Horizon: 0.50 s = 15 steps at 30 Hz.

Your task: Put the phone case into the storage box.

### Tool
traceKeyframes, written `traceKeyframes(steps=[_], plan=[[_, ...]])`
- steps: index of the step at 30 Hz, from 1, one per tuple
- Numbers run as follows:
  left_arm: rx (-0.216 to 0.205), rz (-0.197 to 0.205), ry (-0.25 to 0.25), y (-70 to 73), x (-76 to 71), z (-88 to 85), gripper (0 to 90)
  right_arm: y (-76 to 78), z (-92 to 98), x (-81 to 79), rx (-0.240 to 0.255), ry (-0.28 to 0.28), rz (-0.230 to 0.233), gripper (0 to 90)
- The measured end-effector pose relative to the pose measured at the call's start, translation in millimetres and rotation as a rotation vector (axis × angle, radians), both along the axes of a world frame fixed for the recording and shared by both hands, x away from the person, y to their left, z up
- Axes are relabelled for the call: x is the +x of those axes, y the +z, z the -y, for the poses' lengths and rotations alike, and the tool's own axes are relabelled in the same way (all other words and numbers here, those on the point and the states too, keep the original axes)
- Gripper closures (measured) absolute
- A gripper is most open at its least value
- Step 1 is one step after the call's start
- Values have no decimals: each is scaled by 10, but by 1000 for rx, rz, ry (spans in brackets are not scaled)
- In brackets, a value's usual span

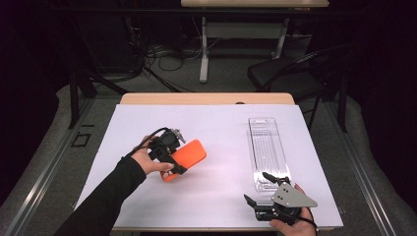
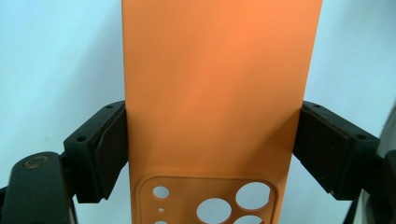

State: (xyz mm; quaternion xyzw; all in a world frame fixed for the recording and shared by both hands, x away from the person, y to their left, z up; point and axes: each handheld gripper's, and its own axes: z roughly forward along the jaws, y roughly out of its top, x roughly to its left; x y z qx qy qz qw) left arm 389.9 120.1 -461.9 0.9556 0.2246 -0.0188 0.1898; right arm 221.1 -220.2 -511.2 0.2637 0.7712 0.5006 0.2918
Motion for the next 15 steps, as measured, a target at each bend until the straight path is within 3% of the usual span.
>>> traceKeyframes(steps=[3, 8, 15], plan=[[11, 0, -24, 52, -9, 79, 159, 44, -54, 49, -58, 2, 11, 143], [39, -5, -56, 126, -7, 184, 159, 129, -131, 134, -98, 24, 26, 144], [78, -17, -79, 192, 20, 289, 159, 234, -318, 219, -274, 79, 100, 152]])
